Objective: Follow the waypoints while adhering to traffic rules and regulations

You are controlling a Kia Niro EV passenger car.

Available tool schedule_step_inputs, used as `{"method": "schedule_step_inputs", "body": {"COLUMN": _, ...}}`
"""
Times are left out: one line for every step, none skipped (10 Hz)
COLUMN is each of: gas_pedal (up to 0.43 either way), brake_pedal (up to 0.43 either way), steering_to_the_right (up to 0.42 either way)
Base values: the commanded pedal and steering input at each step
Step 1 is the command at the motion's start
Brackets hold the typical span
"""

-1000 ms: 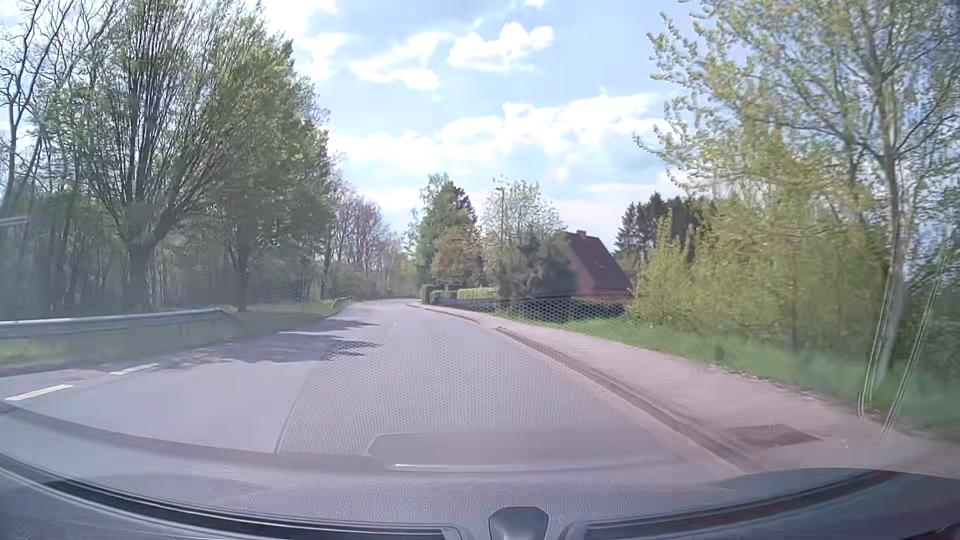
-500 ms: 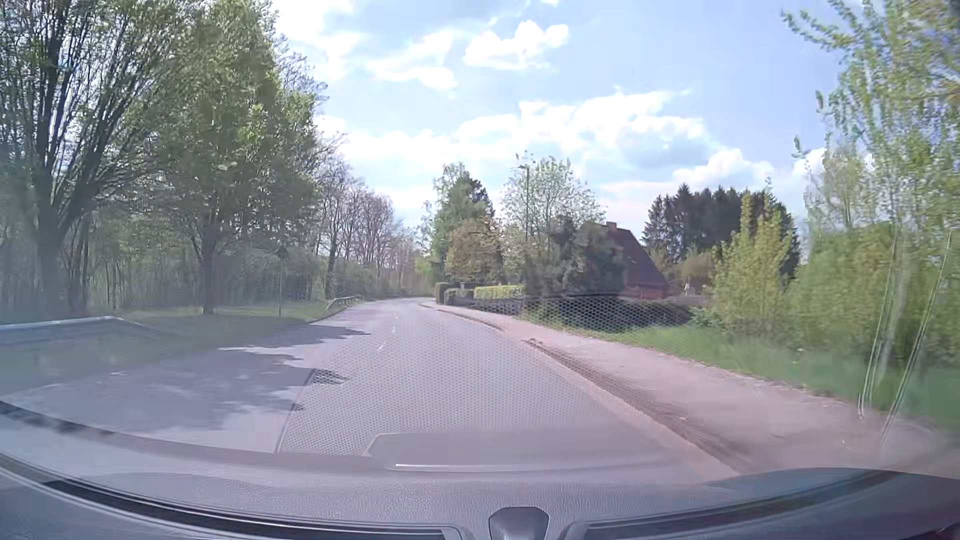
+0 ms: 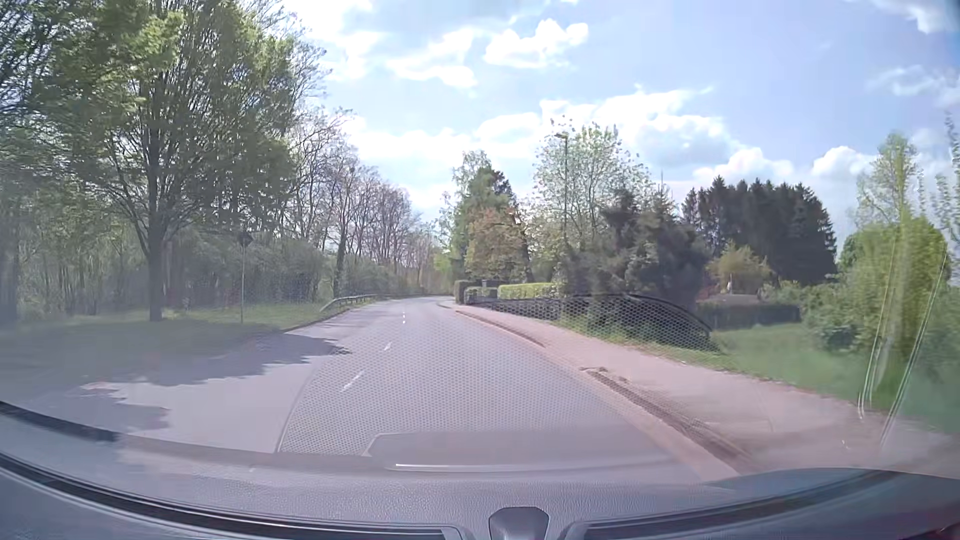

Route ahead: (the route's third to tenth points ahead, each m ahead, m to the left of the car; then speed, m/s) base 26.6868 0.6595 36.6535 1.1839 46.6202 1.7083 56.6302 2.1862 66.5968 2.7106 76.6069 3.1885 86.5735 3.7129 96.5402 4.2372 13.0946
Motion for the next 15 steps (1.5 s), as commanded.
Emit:
{"method": "schedule_step_inputs", "body": {"gas_pedal": 0.047, "brake_pedal": 0.0, "steering_to_the_right": -0.028}}
{"method": "schedule_step_inputs", "body": {"gas_pedal": 0.039, "brake_pedal": 0.0, "steering_to_the_right": -0.028}}
{"method": "schedule_step_inputs", "body": {"gas_pedal": 0.028, "brake_pedal": 0.0, "steering_to_the_right": -0.028}}
{"method": "schedule_step_inputs", "body": {"gas_pedal": 0.028, "brake_pedal": 0.0, "steering_to_the_right": -0.025}}
{"method": "schedule_step_inputs", "body": {"gas_pedal": 0.028, "brake_pedal": 0.0, "steering_to_the_right": -0.022}}
{"method": "schedule_step_inputs", "body": {"gas_pedal": 0.028, "brake_pedal": 0.0, "steering_to_the_right": -0.021}}
{"method": "schedule_step_inputs", "body": {"gas_pedal": 0.028, "brake_pedal": 0.0, "steering_to_the_right": -0.021}}
{"method": "schedule_step_inputs", "body": {"gas_pedal": 0.028, "brake_pedal": 0.0, "steering_to_the_right": -0.02}}
{"method": "schedule_step_inputs", "body": {"gas_pedal": 0.039, "brake_pedal": 0.0, "steering_to_the_right": -0.02}}
{"method": "schedule_step_inputs", "body": {"gas_pedal": 0.039, "brake_pedal": 0.0, "steering_to_the_right": -0.02}}
{"method": "schedule_step_inputs", "body": {"gas_pedal": 0.039, "brake_pedal": 0.0, "steering_to_the_right": -0.02}}
{"method": "schedule_step_inputs", "body": {"gas_pedal": 0.047, "brake_pedal": 0.0, "steering_to_the_right": -0.02}}
{"method": "schedule_step_inputs", "body": {"gas_pedal": 0.047, "brake_pedal": 0.0, "steering_to_the_right": -0.02}}
{"method": "schedule_step_inputs", "body": {"gas_pedal": 0.059, "brake_pedal": 0.0, "steering_to_the_right": -0.018}}
{"method": "schedule_step_inputs", "body": {"gas_pedal": 0.067, "brake_pedal": 0.0, "steering_to_the_right": -0.016}}
